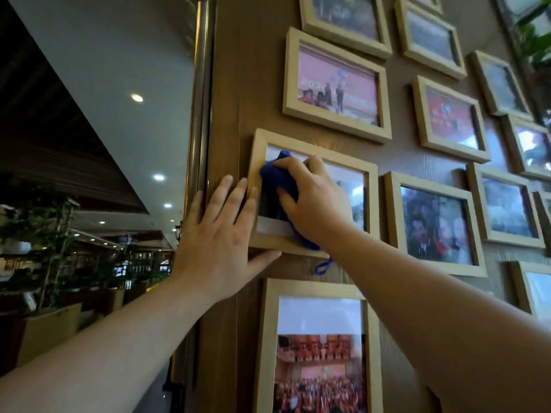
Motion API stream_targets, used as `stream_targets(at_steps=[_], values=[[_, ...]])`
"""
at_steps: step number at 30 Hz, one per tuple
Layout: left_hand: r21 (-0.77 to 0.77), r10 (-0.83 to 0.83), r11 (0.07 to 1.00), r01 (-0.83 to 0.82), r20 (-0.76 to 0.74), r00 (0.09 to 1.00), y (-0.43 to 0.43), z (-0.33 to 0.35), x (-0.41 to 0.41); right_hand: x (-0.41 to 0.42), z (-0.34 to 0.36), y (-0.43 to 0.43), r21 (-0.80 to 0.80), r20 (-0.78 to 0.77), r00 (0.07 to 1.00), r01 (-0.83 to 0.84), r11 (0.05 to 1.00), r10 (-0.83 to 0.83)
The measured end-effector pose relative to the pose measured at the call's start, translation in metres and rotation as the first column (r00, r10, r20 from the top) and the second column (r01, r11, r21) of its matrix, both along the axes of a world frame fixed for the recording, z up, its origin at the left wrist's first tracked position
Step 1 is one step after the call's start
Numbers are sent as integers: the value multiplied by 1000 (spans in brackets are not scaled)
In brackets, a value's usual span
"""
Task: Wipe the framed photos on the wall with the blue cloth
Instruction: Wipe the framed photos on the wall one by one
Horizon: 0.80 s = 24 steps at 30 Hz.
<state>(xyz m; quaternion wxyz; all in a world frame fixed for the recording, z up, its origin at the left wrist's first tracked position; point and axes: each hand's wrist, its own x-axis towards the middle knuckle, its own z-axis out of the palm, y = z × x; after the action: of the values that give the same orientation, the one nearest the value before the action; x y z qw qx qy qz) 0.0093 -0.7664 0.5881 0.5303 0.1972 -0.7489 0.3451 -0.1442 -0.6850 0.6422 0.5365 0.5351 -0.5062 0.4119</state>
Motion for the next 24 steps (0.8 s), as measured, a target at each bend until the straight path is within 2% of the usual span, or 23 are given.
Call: stream_targets(at_steps=[4,8,10,13,15,18,21,24], values=[[-9,-24,1000,24,-11,1000,-4,1,-2,-36,1,13,-34,5,997,73,997,-73],[7,-38,999,38,-17,999,-5,0,-2,-91,-5,41,-62,194,957,233,971,-217],[10,-46,999,46,-16,999,-6,0,-4,-97,-9,47,-46,242,939,263,964,-245],[12,-49,999,49,-29,998,-6,0,-4,-68,-11,34,8,157,971,184,983,-183],[14,-49,999,49,-32,998,-5,0,-4,-36,-15,20,62,7,991,133,989,-134],[18,-46,999,47,-33,998,-4,0,-3,-7,-19,12,104,-213,971,134,986,-109],[19,-50,999,51,-30,998,-3,0,-3,-22,-21,25,112,-269,947,211,971,-175],[21,-49,999,50,-33,998,-2,-1,-3,-59,-29,46,115,-193,928,344,932,-319]])
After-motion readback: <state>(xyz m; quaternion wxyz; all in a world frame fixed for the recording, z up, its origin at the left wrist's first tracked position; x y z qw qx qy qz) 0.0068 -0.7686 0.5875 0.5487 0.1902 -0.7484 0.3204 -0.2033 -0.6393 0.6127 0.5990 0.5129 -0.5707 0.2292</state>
